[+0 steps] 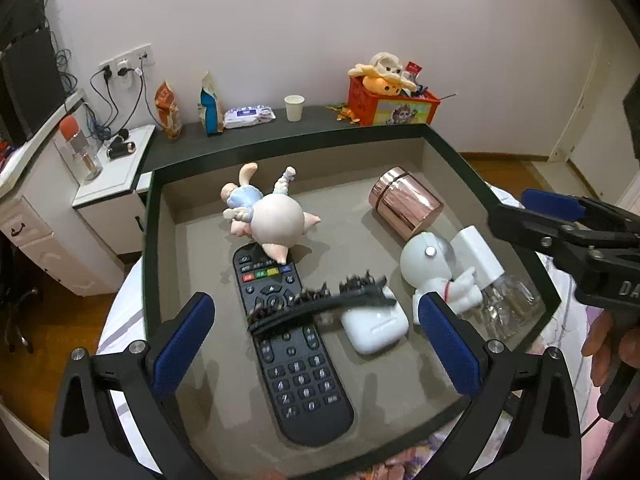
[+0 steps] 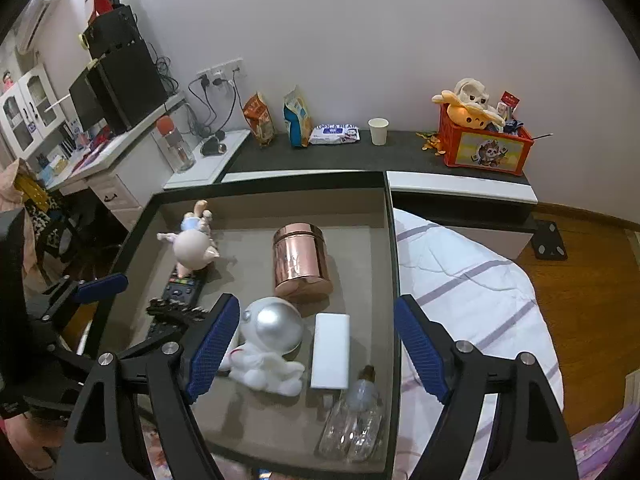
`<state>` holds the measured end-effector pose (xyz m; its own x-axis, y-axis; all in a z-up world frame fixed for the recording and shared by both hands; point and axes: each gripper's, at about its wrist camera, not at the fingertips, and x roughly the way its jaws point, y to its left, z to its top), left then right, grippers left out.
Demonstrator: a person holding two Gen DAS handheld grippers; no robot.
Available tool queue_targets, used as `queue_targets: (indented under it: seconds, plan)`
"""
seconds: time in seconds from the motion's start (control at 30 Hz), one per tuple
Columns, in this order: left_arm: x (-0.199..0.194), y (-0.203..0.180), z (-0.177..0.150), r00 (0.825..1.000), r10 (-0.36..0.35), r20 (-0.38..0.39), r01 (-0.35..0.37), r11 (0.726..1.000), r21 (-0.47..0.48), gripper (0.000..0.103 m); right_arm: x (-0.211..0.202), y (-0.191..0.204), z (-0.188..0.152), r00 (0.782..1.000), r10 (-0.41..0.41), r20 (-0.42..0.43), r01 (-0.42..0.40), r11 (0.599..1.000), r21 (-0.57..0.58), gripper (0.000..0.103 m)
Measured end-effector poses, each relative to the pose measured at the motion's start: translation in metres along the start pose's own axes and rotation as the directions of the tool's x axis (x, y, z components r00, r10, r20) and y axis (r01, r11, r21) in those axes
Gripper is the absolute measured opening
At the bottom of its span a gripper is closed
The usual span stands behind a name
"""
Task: Organize rigid objects
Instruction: 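Carry the hair clip and white charger into the pink box and release both, then withdraw both tools from the box toward the remaining items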
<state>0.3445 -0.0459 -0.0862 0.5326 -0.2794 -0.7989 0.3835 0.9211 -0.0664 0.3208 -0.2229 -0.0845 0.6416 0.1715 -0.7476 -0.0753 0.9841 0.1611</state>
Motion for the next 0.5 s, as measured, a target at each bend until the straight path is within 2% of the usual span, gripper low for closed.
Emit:
queue_targets:
  seconds: [0.1,0.3,0.5]
  plan:
    - [-0.015,0.001,-0.003,1.000,-0.016,0.025,0.016,1.000,-0.017,0.103,-0.017,0.003,-0.003,1.000,0.012,0.028,-0.012,1.000,0.019,0.088]
    - [-0.048,0.012,-0.013,0.996,-0.053,0.069,0.059,0.994,-0.096,0.103,-0.062,0.008,-0.017,0.995,0.044,0.095,-0.049,0.998,0.049,0.089]
    - [-0.105,0.011,-0.045,0.987,-0.022,0.157,0.042,0.991,-0.127,0.103,-0.111,0.014,-0.046,0.985,0.058,0.162,-0.069,0.996,0.063,0.090]
